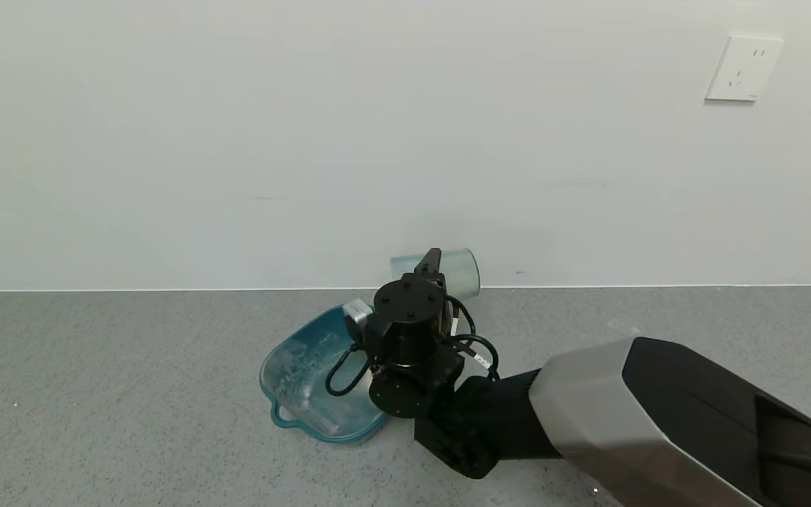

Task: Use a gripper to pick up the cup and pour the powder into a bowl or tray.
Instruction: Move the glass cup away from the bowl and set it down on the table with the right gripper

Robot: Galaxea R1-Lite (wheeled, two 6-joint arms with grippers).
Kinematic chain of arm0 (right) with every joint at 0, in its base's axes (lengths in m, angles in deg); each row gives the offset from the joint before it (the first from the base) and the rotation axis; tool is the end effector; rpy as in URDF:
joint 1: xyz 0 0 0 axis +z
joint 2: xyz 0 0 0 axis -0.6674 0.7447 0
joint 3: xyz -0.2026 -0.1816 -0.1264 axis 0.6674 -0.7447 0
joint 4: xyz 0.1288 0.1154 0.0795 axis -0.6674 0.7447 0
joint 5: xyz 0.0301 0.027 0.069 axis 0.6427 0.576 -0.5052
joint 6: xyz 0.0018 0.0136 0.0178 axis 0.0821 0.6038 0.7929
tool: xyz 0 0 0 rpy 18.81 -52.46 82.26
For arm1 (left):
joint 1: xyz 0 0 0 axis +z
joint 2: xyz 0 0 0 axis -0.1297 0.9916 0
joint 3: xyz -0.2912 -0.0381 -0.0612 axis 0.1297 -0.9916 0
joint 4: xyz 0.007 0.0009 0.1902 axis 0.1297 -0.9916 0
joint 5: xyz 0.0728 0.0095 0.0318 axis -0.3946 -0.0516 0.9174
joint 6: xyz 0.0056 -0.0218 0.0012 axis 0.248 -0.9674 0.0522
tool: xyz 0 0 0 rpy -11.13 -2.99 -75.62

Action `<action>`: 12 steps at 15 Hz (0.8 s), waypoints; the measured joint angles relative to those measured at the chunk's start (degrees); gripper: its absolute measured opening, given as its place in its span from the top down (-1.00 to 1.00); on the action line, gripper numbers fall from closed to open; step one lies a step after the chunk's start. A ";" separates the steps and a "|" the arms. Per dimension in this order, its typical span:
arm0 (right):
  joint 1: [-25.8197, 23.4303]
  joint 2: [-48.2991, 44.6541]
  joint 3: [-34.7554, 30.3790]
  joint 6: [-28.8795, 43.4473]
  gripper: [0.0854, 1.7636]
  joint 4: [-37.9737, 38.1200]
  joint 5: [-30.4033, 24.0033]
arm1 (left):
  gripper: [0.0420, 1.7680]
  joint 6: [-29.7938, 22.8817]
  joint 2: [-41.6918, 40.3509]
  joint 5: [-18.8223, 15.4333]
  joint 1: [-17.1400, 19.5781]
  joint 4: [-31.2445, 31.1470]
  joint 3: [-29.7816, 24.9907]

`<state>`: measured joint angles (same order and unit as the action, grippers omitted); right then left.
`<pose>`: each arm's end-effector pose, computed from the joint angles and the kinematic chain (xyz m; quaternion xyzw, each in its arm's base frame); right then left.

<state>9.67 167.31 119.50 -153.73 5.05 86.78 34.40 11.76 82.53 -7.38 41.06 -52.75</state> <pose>0.3281 0.3807 0.1190 -0.7338 0.0601 -0.0909 0.6706 -0.0227 0.0000 0.0754 0.0000 0.0000 0.0013 1.0000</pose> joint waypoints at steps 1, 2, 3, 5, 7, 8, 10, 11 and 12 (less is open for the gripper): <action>-0.48 -0.18 -0.11 0.09 -0.48 0.38 0.01 | -1.00 0.00 0.00 0.00 0.00 0.00 0.00; -0.99 -0.40 -0.11 0.09 -0.48 0.55 0.00 | -1.00 0.00 0.00 0.00 0.00 0.00 0.00; -1.44 -0.63 -0.09 0.09 -0.48 0.62 0.00 | -1.00 0.00 0.00 0.00 0.00 0.00 0.00; -2.04 -1.04 -0.06 0.11 -0.48 0.52 0.00 | -1.00 0.00 0.00 -0.02 -0.02 0.00 0.00; -2.40 -1.49 -0.55 0.28 -0.48 -0.20 0.01 | -1.00 0.00 0.00 0.00 -0.02 0.00 0.00; -2.71 -1.82 -0.90 0.63 -0.48 -0.26 0.01 | -1.00 0.00 0.00 0.00 -0.02 0.00 0.00; -3.19 -2.39 -1.44 1.61 -0.48 -0.41 0.00 | -1.00 0.00 0.00 0.00 0.00 0.00 0.00; -3.21 -2.47 -1.66 2.43 -0.48 -0.41 0.01 | -1.00 0.00 0.00 0.00 0.00 0.00 0.00; -3.19 -2.54 -2.15 3.25 -0.48 -0.41 0.00 | -1.00 0.00 0.00 0.00 0.00 0.00 0.00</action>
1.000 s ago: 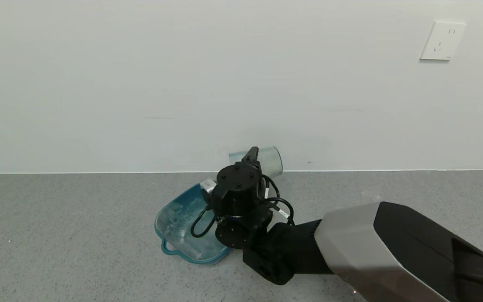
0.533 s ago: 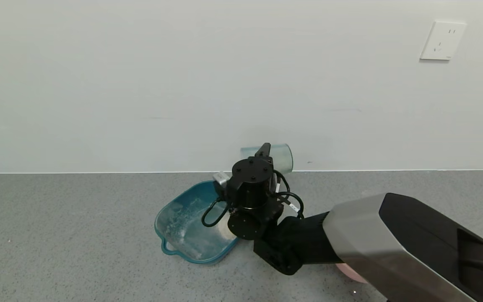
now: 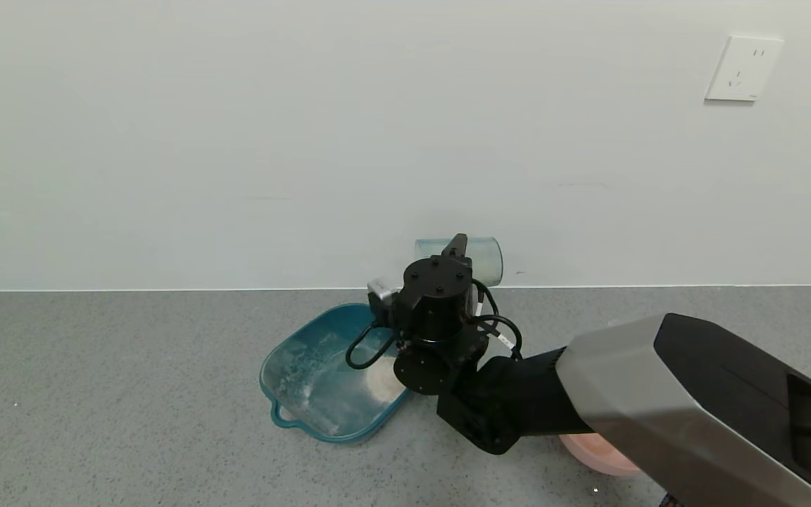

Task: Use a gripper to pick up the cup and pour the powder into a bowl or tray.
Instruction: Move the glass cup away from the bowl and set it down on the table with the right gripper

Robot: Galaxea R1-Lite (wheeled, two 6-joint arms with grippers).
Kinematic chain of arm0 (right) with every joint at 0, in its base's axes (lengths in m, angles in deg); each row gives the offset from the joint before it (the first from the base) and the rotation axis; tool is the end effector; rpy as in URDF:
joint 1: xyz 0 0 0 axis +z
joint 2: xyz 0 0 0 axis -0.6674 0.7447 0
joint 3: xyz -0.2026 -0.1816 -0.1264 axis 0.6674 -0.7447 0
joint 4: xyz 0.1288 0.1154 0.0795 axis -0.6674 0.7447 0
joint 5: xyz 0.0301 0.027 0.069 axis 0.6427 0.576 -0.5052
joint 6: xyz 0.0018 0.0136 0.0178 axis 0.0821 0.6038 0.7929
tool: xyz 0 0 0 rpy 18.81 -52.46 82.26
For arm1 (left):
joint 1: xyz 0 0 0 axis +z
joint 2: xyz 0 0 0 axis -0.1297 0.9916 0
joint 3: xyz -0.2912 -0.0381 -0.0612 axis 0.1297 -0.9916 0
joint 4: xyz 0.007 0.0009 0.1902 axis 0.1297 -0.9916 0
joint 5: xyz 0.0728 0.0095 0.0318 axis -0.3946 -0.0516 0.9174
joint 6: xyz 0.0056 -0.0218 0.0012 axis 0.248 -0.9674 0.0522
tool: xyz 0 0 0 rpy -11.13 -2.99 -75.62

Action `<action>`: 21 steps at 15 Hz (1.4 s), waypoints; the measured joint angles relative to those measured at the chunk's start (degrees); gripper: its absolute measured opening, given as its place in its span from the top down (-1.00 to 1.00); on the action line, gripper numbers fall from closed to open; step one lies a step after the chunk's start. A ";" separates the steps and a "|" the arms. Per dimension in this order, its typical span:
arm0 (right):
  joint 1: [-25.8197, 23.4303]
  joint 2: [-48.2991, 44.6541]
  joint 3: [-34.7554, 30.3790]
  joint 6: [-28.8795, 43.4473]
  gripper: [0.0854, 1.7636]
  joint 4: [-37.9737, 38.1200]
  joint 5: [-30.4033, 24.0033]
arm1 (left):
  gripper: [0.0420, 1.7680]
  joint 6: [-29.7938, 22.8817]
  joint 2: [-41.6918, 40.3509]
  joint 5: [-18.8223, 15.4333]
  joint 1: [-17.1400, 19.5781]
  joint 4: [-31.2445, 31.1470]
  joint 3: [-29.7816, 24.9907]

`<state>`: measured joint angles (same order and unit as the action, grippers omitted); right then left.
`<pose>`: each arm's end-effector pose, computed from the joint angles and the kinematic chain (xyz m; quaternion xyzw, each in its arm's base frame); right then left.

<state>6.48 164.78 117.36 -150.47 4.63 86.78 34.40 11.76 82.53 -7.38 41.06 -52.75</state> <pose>0.3435 0.3559 0.1317 -0.7083 0.0747 -0.1147 0.6925 -0.0227 0.0000 0.0754 0.0000 0.0000 0.0013 1.0000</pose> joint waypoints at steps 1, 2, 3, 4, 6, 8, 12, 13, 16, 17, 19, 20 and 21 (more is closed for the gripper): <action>0.11 -0.07 -0.55 0.45 -0.48 0.07 0.01 | -1.00 0.00 0.00 0.00 0.00 0.00 0.00; 0.29 -0.11 -0.74 0.50 -0.48 0.10 0.01 | -1.00 0.00 0.00 0.00 0.00 -0.02 0.00; 0.57 -0.21 -0.87 0.52 -0.48 0.10 0.01 | -1.00 0.00 0.00 0.00 0.00 0.00 0.00; 0.88 -0.35 -0.94 0.56 -0.48 0.11 0.01 | -1.00 0.00 0.00 0.00 0.00 0.00 0.00; 1.12 -0.66 -1.16 0.59 -0.48 -0.01 0.01 | -1.00 0.00 0.00 0.00 -0.02 0.00 0.00; 1.16 -1.38 -1.88 0.61 -0.48 -0.17 0.00 | -1.00 0.00 0.00 0.00 -0.02 0.00 0.00; 0.88 -3.52 -5.16 0.89 -0.48 -1.77 0.01 | -1.00 0.00 0.00 0.00 0.00 0.00 0.00; 0.62 -4.02 -5.90 1.52 -0.48 -2.46 0.01 | -1.00 0.00 0.00 0.00 0.00 0.00 0.00; -0.01 -4.88 -7.78 3.89 -0.48 -2.88 0.01 | -1.00 0.00 0.00 0.00 0.00 0.00 0.00; -0.06 -5.29 -9.00 4.63 -0.48 -2.66 -0.02 | -1.00 0.00 0.00 0.00 0.00 0.00 0.00; 0.05 -6.89 -12.46 6.53 -0.48 -1.96 -0.11 | -1.00 0.00 0.00 0.00 -0.02 0.00 0.00; 0.21 -8.09 -14.17 8.13 -0.48 -0.74 -0.38 | -1.00 0.00 0.00 0.00 -0.02 0.00 0.00; 0.33 -9.53 -15.82 10.20 -0.48 1.01 -0.96 | -1.00 0.00 0.00 0.00 -0.02 0.00 0.00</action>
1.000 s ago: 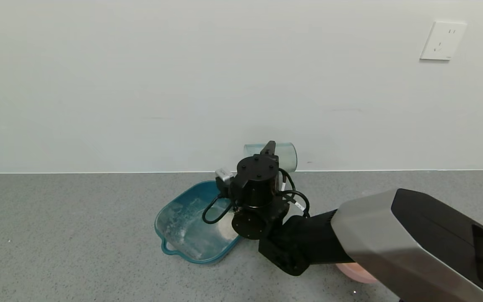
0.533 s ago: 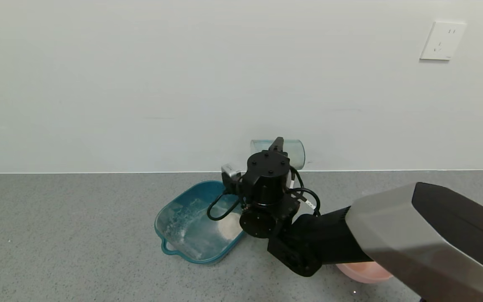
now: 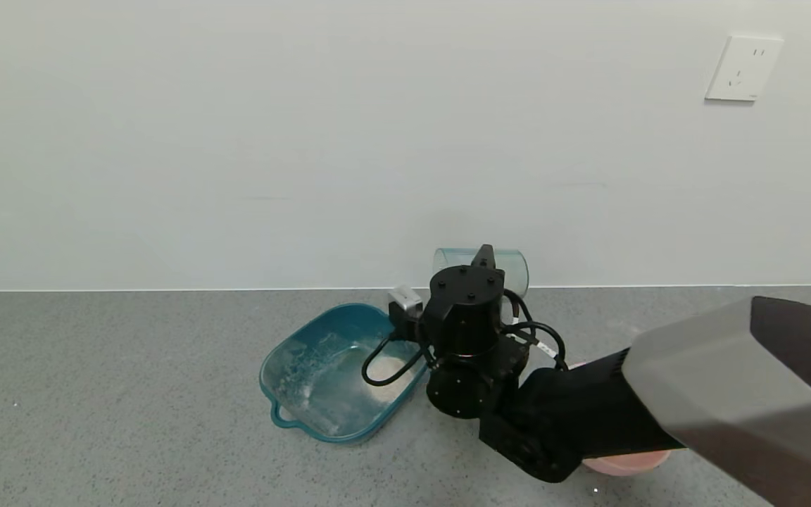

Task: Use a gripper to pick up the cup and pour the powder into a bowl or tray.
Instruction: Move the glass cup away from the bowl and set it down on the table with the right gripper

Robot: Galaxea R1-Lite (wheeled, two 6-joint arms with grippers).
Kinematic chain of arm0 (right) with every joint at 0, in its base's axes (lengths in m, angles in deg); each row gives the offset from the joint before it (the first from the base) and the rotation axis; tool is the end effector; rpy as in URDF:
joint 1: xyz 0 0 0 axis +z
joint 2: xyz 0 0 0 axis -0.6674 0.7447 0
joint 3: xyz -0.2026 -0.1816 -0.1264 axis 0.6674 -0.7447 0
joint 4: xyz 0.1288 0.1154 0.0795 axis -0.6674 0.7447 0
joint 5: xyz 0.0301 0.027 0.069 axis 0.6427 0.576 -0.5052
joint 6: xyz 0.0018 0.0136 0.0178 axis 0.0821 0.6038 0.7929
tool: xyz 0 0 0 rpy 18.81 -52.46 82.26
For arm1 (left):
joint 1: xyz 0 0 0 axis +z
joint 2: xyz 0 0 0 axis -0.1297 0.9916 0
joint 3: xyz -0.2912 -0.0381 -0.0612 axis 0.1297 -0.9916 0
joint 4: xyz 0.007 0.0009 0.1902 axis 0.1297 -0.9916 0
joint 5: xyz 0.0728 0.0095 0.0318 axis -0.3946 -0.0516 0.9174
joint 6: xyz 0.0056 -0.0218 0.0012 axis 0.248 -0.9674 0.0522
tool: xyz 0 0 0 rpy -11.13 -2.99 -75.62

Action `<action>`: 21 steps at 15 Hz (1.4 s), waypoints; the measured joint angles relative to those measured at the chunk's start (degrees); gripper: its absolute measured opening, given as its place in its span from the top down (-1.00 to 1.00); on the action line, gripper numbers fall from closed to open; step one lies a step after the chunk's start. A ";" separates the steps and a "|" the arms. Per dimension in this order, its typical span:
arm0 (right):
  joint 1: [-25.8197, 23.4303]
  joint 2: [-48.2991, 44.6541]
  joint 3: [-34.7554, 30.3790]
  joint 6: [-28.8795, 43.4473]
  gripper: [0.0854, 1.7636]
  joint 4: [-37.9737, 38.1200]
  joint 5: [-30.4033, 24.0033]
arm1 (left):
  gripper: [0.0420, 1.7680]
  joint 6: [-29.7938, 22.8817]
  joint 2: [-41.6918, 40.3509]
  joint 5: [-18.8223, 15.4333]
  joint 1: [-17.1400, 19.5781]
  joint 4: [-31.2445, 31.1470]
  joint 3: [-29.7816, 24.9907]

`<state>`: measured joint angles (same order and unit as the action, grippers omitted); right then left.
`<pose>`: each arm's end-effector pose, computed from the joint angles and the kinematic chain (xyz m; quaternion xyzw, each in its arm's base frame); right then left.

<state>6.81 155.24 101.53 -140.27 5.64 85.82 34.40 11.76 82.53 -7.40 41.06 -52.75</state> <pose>0.3127 0.3255 0.1368 -0.6846 0.0825 -0.0884 0.7189 -0.0227 0.0000 0.0754 0.0000 0.0000 0.0011 1.0000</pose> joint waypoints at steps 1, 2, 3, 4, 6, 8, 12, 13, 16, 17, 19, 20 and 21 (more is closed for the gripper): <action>0.07 -1.77 -1.61 3.50 -0.48 2.99 -0.82 | -1.00 0.00 0.00 0.00 0.00 0.00 0.00; 0.02 -3.56 -3.04 7.97 -0.48 6.49 -1.79 | -1.00 0.00 0.00 0.00 0.00 0.00 0.00; -0.15 -5.53 -4.28 13.59 -0.48 10.84 -3.02 | -1.00 0.00 0.00 0.00 0.00 0.00 0.00; -0.30 -7.28 -5.13 19.27 -0.48 14.84 -4.52 | -1.00 0.00 0.00 0.00 0.02 0.00 0.00; -1.08 -10.42 -6.01 30.87 -0.48 22.82 -7.94 | -1.00 0.00 0.00 0.02 0.02 0.00 0.00; -2.93 -13.15 -6.34 41.81 -0.48 29.61 -11.79 | -1.00 0.00 0.00 0.00 0.02 0.00 0.00; -7.61 -17.42 -7.83 59.49 -0.48 33.88 -19.32 | -1.00 0.00 0.00 0.00 0.02 0.00 0.00; -9.16 -18.43 -8.94 63.26 -0.48 33.96 -21.55 | -1.00 0.00 0.00 0.00 0.02 0.00 0.00; -12.65 -21.25 -12.24 74.06 -0.48 33.96 -28.94 | -1.00 0.00 0.00 0.00 0.02 0.00 0.00; -13.81 -22.13 -13.15 77.73 -0.48 33.94 -30.79 | -1.00 0.00 0.00 0.02 0.02 0.00 0.00; -16.46 -23.70 -14.91 84.59 -0.48 33.71 -33.90 | -1.00 0.00 0.00 0.00 0.02 0.00 0.00; -17.70 -24.33 -15.80 86.88 -0.48 33.22 -34.97 | -1.00 0.00 0.00 0.00 0.05 0.00 0.00; -18.91 -24.92 -16.59 88.93 -0.48 32.96 -35.89 | -1.00 0.00 0.00 0.00 0.05 0.00 0.00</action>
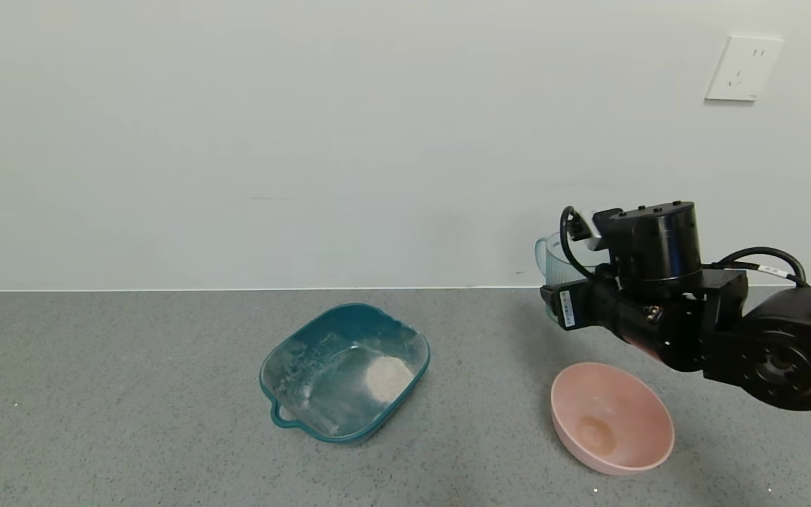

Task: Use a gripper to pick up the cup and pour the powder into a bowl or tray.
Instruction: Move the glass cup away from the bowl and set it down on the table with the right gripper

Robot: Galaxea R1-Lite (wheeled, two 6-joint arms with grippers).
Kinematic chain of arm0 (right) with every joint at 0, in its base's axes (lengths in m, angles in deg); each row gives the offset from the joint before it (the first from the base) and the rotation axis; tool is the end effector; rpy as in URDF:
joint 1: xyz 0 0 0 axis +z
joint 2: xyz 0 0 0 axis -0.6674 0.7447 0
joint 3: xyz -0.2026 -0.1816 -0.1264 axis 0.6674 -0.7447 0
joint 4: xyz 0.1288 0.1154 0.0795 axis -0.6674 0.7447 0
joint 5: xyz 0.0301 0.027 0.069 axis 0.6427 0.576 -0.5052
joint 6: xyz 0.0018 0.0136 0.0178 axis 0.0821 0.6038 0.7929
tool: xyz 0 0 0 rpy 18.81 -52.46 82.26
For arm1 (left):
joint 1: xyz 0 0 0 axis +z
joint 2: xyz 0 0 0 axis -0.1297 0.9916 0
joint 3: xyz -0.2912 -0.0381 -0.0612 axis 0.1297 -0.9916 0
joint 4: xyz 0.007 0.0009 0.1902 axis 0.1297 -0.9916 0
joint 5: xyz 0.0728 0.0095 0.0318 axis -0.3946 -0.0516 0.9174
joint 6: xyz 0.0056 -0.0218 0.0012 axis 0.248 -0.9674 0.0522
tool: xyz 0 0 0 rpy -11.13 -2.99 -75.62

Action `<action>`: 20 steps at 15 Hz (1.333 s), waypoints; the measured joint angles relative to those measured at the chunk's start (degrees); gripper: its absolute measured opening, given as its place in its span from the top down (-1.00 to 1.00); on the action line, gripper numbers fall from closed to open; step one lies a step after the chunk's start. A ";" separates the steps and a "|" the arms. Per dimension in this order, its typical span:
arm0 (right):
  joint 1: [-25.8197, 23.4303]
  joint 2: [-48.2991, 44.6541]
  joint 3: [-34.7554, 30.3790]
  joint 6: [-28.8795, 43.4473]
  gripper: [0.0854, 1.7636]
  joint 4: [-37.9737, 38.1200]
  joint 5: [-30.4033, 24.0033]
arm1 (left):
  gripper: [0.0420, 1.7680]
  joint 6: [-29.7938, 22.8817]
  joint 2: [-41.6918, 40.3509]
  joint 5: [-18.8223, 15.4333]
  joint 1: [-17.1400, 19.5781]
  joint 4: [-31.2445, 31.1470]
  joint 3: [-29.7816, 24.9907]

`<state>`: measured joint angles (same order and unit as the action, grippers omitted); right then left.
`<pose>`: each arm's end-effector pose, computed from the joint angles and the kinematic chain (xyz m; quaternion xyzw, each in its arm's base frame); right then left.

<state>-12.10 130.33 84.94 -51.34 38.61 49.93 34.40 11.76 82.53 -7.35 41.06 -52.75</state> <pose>0.3079 0.1645 0.1806 -0.0871 0.1861 0.0240 0.9784 -0.0227 0.0000 0.0754 0.0000 0.0000 0.0015 1.0000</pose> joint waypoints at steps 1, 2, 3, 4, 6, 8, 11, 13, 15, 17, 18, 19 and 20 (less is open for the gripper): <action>-1.35 -0.63 -0.61 2.02 -0.48 -0.24 -0.85 | -1.00 0.00 0.00 0.00 -0.02 0.00 0.00; -2.73 -1.22 -1.08 3.56 -0.48 -0.41 -1.76 | -1.00 0.00 0.00 0.00 -0.02 0.00 0.00; -4.17 -1.82 -1.63 4.56 -0.48 -0.51 -2.91 | -1.00 0.00 0.00 0.00 -0.02 0.00 0.00; -5.71 -2.34 -2.35 5.16 -0.48 -0.68 -4.29 | -1.00 0.00 0.00 0.00 -0.05 0.00 0.00; -8.56 -2.78 -3.60 5.38 -0.48 -2.86 -6.52 | -1.00 0.00 0.00 0.00 -0.02 0.00 0.00; -10.68 -2.23 -4.39 5.39 -0.48 -6.52 -7.44 | -1.00 0.00 0.00 0.00 -0.02 0.00 0.00; -11.80 -0.05 -5.08 5.35 -0.48 -9.62 -7.47 | -1.00 0.00 0.00 -0.02 -0.02 0.00 0.00; -12.14 2.23 -5.61 5.35 -0.48 -13.06 -7.50 | -1.00 0.00 0.00 0.00 -0.02 0.00 0.00; -12.32 5.10 -6.01 5.22 -0.48 -16.15 -7.57 | -1.00 0.00 0.00 0.00 -0.02 -0.02 0.00; -12.32 8.24 -5.92 4.89 -0.48 -17.19 -7.66 | -1.00 0.00 0.00 0.00 -0.05 0.00 0.00; -12.24 9.79 -5.66 4.64 -0.48 -17.60 -7.91 | -1.00 0.00 0.00 0.00 -0.05 0.00 0.00; -12.24 11.45 -5.24 4.08 -0.48 -18.21 -8.48 | -1.00 0.00 0.00 0.00 -0.05 0.00 0.00; -12.35 12.96 -4.52 3.43 -0.48 -18.96 -8.87 | -1.00 0.00 0.00 0.00 -0.05 0.00 0.00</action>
<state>-24.45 143.28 80.42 -47.91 19.65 41.05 34.40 11.76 82.53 -7.40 41.06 -52.75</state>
